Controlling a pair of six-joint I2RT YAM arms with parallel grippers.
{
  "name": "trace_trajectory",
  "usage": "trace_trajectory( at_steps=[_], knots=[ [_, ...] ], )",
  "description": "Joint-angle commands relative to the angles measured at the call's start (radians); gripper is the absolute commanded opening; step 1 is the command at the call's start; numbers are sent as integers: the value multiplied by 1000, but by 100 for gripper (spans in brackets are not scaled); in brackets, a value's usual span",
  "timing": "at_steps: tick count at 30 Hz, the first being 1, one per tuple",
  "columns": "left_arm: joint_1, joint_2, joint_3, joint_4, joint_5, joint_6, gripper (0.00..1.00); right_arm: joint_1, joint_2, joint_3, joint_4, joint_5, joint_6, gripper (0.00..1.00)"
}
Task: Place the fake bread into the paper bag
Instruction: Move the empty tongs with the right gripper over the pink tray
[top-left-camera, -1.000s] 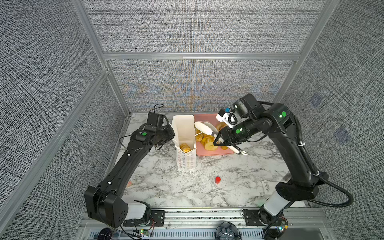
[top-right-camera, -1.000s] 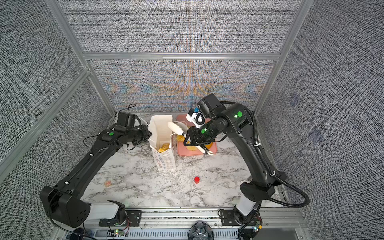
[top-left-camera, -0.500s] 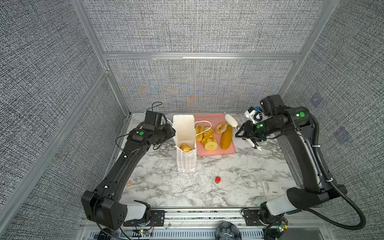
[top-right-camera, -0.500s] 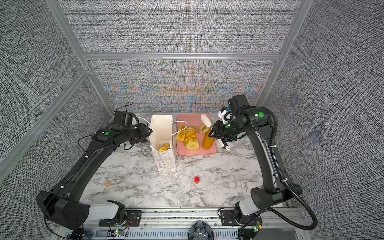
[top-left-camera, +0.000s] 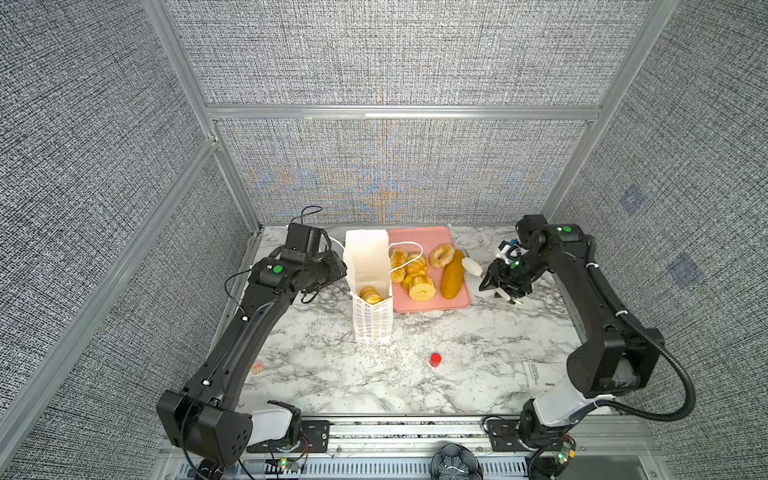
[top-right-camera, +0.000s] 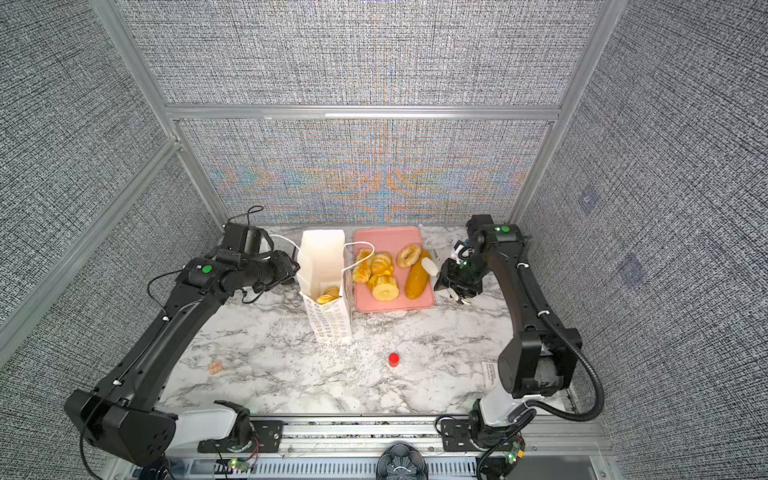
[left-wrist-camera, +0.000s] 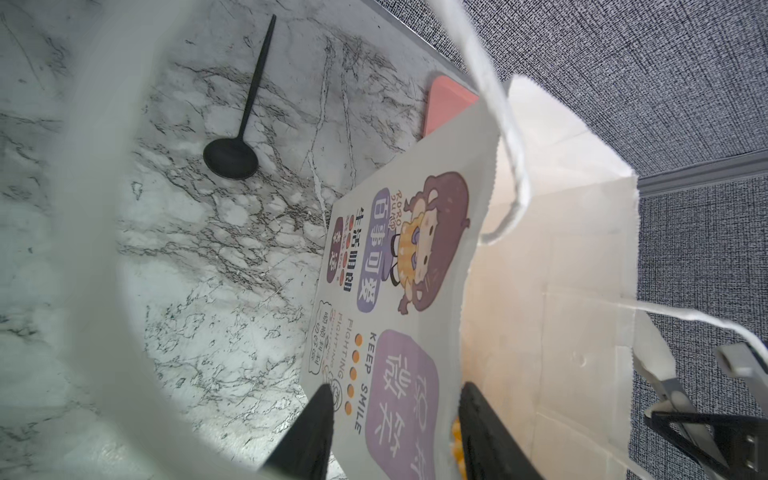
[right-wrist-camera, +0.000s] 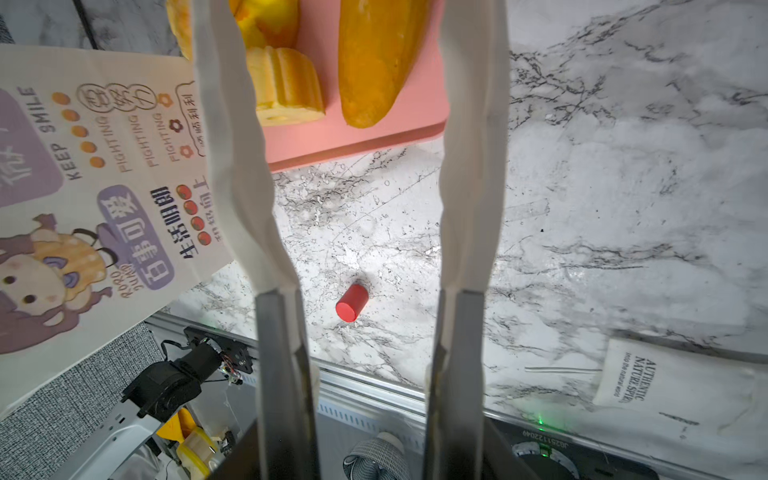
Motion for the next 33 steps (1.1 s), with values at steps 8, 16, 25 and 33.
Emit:
trace_trajectory(
  at_steps=[8,16,25,33],
  knots=[
    [2,-61,-68,-4,-33,-11,51,-8,152,44,39,23,-64,55],
    [2,-63,-88,7,-42,-16,51,-3,237,82,38,8,-83,55],
    [4,-29,-70,23,-35,-17,51,16,310,135,24,9,-92,49],
    [3,-5,-56,24,-29,-11,51,32,380,191,14,23,-89,49]
  ],
)
